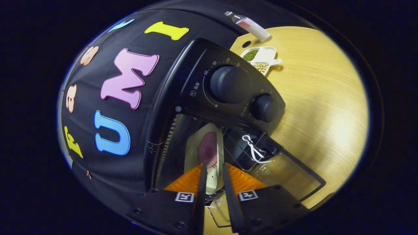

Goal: Open the toaster oven, put the food inside, and close the toaster oven door.

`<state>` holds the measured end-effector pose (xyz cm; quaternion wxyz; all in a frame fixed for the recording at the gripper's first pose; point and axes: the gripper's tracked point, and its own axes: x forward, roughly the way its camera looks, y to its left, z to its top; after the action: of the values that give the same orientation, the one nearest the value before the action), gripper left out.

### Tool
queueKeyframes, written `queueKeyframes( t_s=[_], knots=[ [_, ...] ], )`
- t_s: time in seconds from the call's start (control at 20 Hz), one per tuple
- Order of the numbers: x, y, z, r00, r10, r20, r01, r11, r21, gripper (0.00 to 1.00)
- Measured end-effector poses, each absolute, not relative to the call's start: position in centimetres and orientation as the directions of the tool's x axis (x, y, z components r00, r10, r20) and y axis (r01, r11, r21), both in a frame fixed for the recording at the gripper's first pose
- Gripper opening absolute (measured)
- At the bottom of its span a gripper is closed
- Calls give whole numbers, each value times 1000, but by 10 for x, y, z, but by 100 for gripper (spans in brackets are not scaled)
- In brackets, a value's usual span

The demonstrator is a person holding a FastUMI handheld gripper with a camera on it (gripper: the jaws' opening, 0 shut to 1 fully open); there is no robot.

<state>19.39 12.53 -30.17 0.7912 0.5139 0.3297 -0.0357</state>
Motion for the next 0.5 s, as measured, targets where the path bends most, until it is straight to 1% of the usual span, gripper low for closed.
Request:
queueKeyframes(
  t_s=[0.05, 0.2, 0.3, 0.5],
  knots=[
    [190, 125, -300, 780, 282, -559, 385, 488, 784, 41],
    [171, 120, -290, 776, 289, -561, 350, 542, 764, 99],
    [154, 118, -281, 769, 292, -568, 323, 590, 740, 98],
    [115, 115, -266, 745, 299, -596, 231, 723, 651, 98]
  ],
)
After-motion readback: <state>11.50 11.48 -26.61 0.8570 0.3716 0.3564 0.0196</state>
